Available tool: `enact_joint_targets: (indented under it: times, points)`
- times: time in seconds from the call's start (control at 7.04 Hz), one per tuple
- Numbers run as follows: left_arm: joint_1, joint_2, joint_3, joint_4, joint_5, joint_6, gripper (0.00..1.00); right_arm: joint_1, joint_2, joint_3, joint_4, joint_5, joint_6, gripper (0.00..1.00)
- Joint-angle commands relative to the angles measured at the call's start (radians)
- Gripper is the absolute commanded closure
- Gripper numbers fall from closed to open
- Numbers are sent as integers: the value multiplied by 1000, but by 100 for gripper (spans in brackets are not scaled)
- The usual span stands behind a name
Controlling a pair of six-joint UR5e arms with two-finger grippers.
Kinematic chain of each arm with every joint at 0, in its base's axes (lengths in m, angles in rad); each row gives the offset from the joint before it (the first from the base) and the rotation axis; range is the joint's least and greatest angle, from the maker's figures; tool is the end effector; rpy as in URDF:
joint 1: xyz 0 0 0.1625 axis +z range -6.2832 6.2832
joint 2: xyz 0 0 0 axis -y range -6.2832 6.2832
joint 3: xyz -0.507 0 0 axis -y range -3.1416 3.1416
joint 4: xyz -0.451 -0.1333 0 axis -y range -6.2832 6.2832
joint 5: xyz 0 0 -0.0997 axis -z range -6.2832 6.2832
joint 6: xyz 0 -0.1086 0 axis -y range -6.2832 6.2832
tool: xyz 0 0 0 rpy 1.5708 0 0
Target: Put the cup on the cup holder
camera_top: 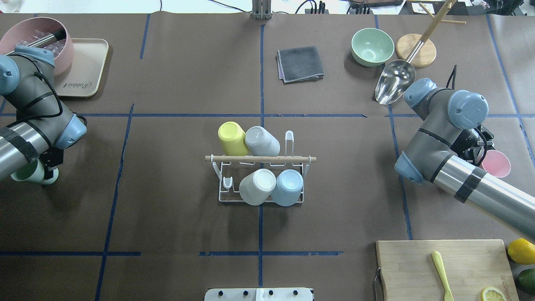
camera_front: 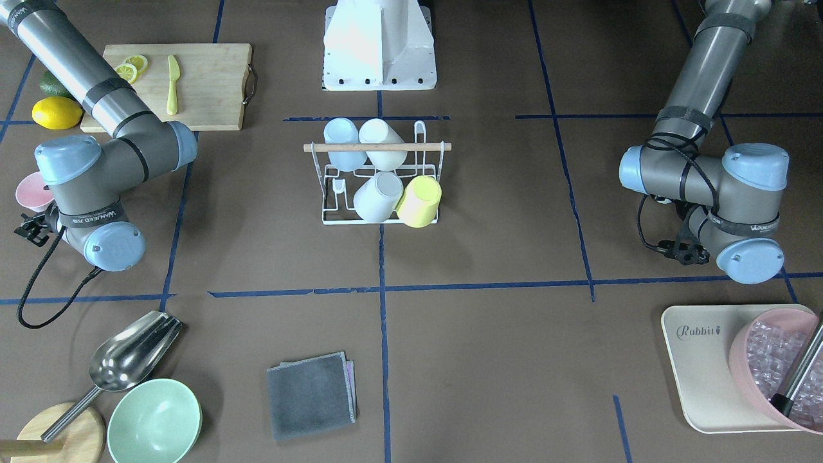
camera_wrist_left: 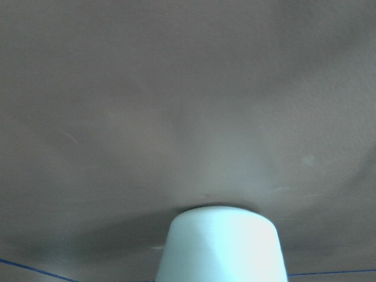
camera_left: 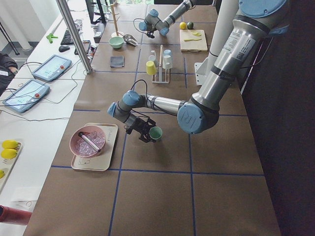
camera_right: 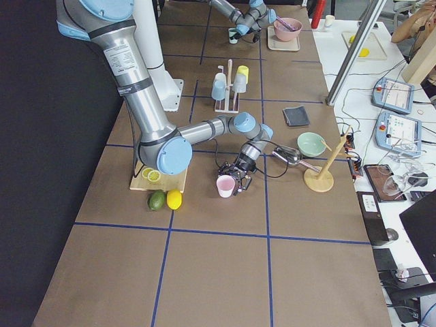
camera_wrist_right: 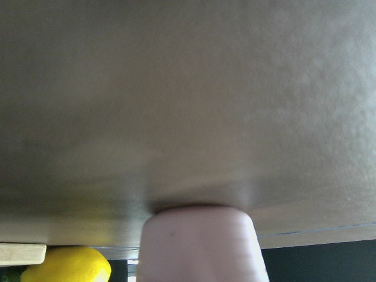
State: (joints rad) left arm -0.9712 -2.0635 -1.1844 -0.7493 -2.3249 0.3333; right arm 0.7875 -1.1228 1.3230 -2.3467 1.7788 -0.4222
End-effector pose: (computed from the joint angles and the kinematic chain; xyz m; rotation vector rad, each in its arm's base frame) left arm 0.3529 -0.6208 0.6865 -0.7798 0.6323 0.5855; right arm -0.4065 -0.5653 0.6732 -0.6336 -0.1012 -1.1067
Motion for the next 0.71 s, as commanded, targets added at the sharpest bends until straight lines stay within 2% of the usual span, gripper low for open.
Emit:
enact_joint_targets:
  times: [0.0,0.14,0.43,0.57]
  points:
    - [-6,5,-52,16,-1,0,96,-4,1,-4,0,1,0,0]
    - [-30,14,-126,42,1,0,96,-5,0,-4,1,1,0,14]
    - [-87,31,-278,62,9,0,96,-5,3,-4,0,4,-4,67]
    - [-105,31,-340,55,3,0,96,-8,4,-2,-2,8,-3,87]
